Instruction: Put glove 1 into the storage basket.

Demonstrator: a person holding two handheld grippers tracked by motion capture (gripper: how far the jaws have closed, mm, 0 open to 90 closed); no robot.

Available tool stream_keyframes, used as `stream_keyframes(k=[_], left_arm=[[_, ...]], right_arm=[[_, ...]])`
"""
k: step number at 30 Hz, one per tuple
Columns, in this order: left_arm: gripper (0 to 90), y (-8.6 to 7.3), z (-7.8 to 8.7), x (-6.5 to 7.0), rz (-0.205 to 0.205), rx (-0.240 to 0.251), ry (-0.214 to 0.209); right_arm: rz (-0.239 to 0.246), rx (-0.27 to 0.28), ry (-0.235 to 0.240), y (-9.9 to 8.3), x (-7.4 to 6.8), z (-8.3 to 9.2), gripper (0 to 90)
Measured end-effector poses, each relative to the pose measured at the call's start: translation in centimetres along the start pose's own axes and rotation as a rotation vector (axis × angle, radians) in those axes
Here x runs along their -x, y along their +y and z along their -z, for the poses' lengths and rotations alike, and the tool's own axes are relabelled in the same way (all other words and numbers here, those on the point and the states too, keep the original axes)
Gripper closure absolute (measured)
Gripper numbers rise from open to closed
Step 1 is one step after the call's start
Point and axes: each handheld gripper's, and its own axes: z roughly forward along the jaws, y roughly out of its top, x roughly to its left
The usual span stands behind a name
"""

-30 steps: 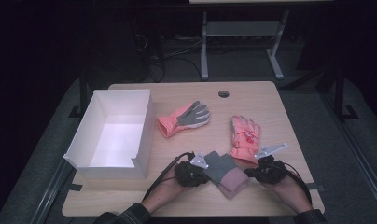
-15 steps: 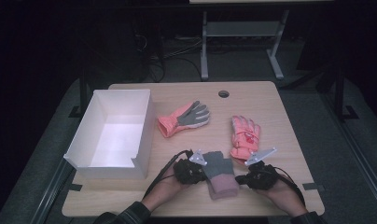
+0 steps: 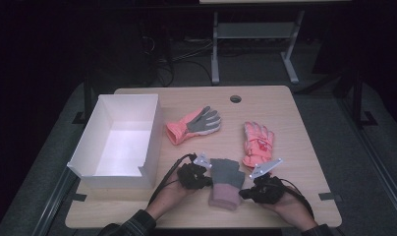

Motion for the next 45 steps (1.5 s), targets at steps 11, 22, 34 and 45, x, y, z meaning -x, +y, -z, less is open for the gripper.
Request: stream_keyframes(k=[11, 22, 34, 45], left_arm=[[89.6, -0.2, 0.5, -1.8, 0.059, 0.020, 0.020], [89.5, 0.6, 0.3, -3.1, 0.082, 0.032, 0.051], [60.8, 1.0, 2.8, -3.6, 0.115, 0.113, 0.048], [15.6, 1.8, 2.0, -1.7, -0.007, 0.049, -0.037]], right_arm=[[0.050, 0.002, 0.050, 1.7, -2.0, -2.2, 90.0], [0.096, 0.008, 0.076, 3.3, -3.2, -4.5, 90.0], [0.015, 0.070, -0.014, 1.6, -1.3, -1.4, 57.3], [-0.046, 0.126, -0.161, -1.2, 0.7, 1.3, 26.2]])
